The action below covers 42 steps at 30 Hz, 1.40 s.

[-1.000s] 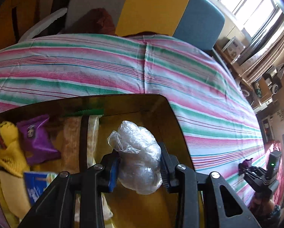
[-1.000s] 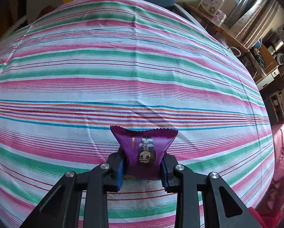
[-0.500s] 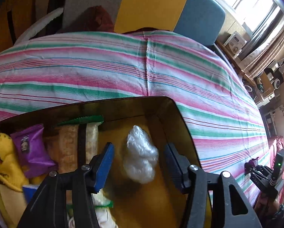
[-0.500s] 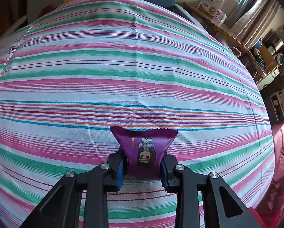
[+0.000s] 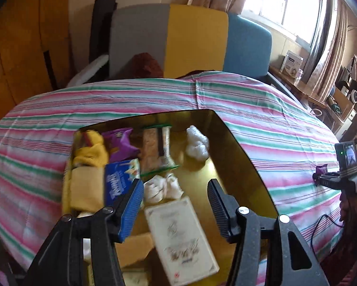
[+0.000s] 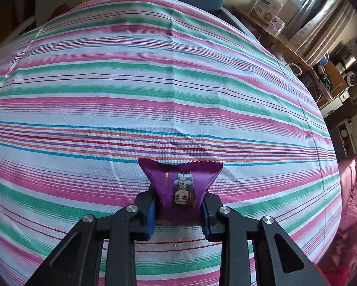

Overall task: Organize objects
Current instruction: 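Carry the purple candy over the tray with the right tool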

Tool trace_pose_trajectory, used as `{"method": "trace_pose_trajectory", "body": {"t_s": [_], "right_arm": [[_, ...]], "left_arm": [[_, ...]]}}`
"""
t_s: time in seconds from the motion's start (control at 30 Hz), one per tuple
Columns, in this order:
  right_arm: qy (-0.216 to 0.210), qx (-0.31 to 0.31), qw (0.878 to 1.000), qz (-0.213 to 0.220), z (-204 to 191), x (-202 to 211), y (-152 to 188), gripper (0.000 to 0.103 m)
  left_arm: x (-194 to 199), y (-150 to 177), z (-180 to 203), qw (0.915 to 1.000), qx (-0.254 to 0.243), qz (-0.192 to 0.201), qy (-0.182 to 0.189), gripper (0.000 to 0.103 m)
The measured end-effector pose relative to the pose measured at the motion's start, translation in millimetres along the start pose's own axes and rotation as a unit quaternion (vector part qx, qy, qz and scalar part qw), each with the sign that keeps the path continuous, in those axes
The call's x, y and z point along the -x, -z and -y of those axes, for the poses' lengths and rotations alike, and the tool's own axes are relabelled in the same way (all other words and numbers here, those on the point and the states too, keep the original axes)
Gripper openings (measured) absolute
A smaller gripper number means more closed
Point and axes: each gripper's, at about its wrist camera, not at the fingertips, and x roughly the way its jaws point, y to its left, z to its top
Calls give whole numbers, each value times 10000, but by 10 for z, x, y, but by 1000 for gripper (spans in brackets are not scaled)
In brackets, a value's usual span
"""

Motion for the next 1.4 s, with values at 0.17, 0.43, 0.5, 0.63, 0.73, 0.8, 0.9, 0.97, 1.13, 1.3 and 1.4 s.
{"method": "trace_pose_trajectory", "body": {"t_s": [0.17, 0.43, 0.5, 0.63, 0.73, 0.8, 0.9, 0.97, 1.13, 1.3, 1.4], "right_arm": [[90, 69, 9999, 30, -16, -1, -5, 30], [80, 199, 9998, 49, -80, 42, 3, 29], [-41, 127, 9999, -11, -86, 54, 4, 29], [-554, -130, 9983, -135, -116, 146, 33, 29], [-834, -85, 9965, 49, -256, 356, 4, 29], [-1128, -69, 9934, 218, -370, 536, -45, 29], [-1543, 128, 9866, 519, -634, 825, -115, 29], [-1802, 353, 9806, 692, -867, 997, -157, 30], [-2390, 921, 9613, 1013, -1473, 1410, -134, 30], [-2792, 1454, 9424, 1133, -2000, 1668, -82, 30], [-2908, 1721, 9350, 1078, -2308, 1699, -61, 30]], "left_arm": [[287, 186, -82, 9988, -80, 353, -344, 56], [406, 367, -274, 9981, 140, 384, -463, 57], [424, 383, -300, 9978, 154, 420, -492, 57], [454, 398, -337, 9977, 198, 464, -457, 57], [455, 398, -353, 9977, 230, 465, -435, 57], [458, 404, -357, 9977, 252, 468, -422, 57], [451, 410, -362, 9978, 280, 443, -403, 57], [448, 414, -367, 9979, 289, 438, -388, 57], [439, 429, -417, 9977, 359, 429, -385, 57], [432, 437, -475, 9974, 435, 418, -387, 57], [465, 436, -531, 9968, 524, 476, -364, 57]]}}
